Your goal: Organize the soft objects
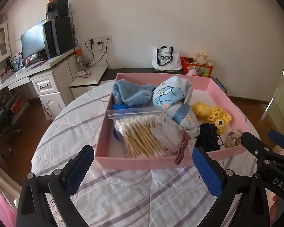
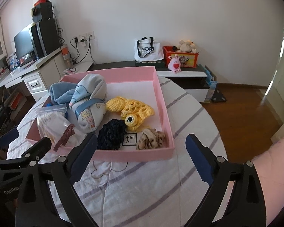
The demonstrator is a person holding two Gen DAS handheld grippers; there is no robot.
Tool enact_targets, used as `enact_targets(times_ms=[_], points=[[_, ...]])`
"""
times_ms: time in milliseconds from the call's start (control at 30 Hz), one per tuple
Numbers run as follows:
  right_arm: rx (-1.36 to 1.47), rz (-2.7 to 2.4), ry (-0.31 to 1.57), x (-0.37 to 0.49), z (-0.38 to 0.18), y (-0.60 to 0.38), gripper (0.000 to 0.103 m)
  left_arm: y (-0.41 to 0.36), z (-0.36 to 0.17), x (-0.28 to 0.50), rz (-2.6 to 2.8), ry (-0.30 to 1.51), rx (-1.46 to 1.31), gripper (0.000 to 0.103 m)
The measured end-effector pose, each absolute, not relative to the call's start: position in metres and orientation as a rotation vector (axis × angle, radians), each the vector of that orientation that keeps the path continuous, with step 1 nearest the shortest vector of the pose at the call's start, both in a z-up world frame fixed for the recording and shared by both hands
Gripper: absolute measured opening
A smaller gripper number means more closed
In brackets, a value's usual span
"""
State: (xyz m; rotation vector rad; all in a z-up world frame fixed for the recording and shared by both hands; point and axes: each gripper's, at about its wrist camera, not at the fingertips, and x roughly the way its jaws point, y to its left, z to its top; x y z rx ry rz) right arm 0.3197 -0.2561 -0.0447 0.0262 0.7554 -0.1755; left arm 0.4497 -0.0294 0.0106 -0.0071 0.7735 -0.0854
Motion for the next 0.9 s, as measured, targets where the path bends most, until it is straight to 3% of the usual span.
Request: enact_targets(times_ms=[167,900], points=[[0.025,-0.181,0.731,0.302,-0.035,-0.250,0.102,-0.023,0.022,0.428,-0.077,0.746,-0.014,0.103],[-0.024,-0.154,0.520,0.198,0.030,-0.214,0.103,-0.010,0.093,0.286,-0.059,0.524,-0.047,0.103]])
